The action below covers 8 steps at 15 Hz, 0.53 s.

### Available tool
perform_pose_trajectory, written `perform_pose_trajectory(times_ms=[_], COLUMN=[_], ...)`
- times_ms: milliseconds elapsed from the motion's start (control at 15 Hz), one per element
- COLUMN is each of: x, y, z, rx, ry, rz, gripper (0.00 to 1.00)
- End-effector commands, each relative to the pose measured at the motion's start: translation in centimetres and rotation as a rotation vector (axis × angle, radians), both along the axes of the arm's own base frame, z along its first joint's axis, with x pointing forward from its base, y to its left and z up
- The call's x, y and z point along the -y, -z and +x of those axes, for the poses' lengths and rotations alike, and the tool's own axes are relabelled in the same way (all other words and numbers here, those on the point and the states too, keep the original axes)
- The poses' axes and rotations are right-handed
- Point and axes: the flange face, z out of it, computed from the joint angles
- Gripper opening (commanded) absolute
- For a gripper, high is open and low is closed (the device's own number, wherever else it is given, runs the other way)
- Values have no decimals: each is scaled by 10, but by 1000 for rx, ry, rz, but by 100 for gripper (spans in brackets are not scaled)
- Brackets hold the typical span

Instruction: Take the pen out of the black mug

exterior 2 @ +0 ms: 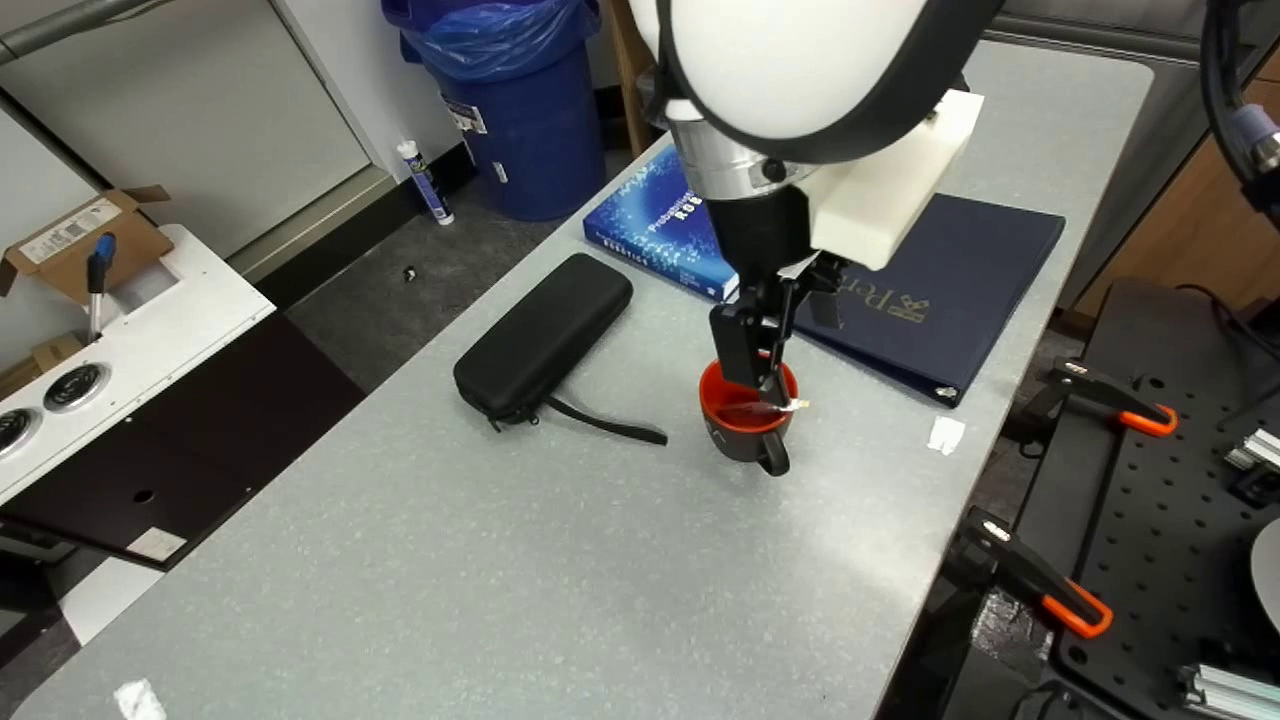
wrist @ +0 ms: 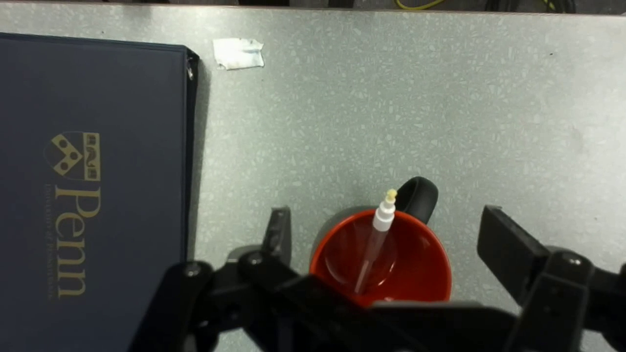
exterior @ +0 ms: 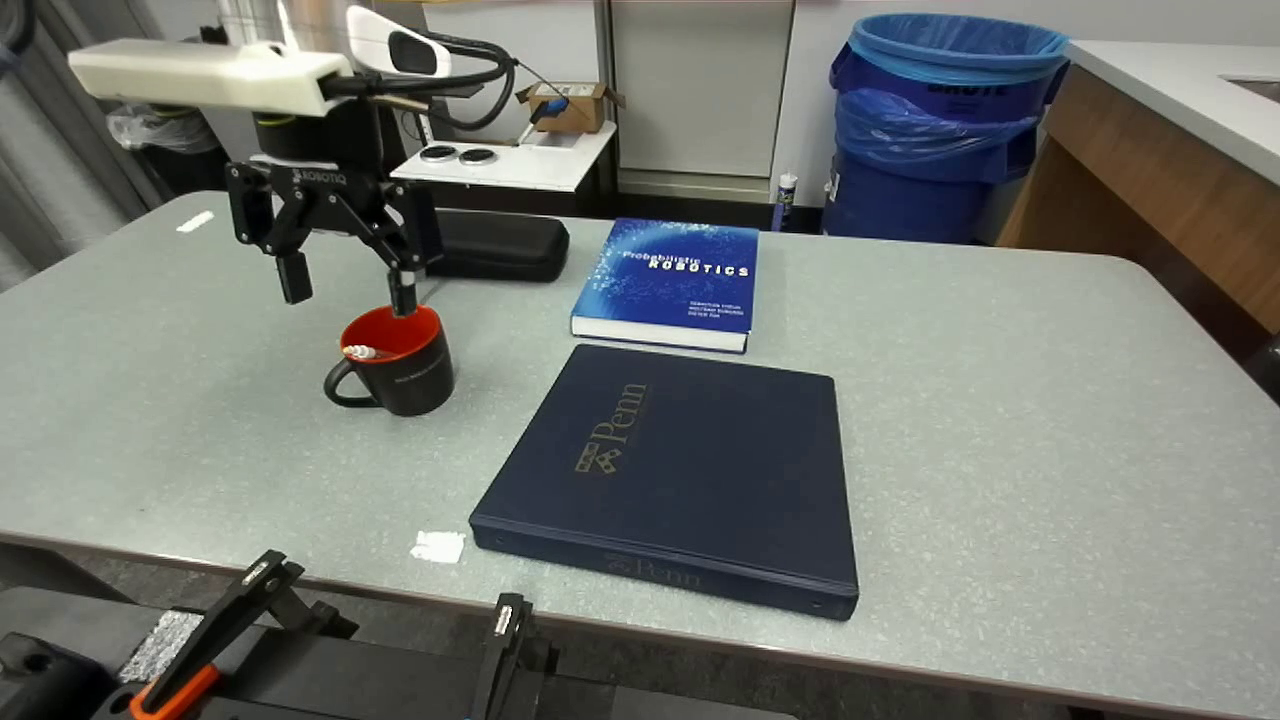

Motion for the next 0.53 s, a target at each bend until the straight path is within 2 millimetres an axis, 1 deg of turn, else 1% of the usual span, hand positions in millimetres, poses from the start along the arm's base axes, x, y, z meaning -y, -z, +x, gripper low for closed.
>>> perform_pose_trajectory(times_ms=[0, 400, 467], x=[-3, -7, -8], y=[16, 47, 52], z=[4, 8, 11], rx=[-41, -114, -116], ry=[4, 10, 11], rz=[-4, 10, 13], gripper=[100, 100, 97])
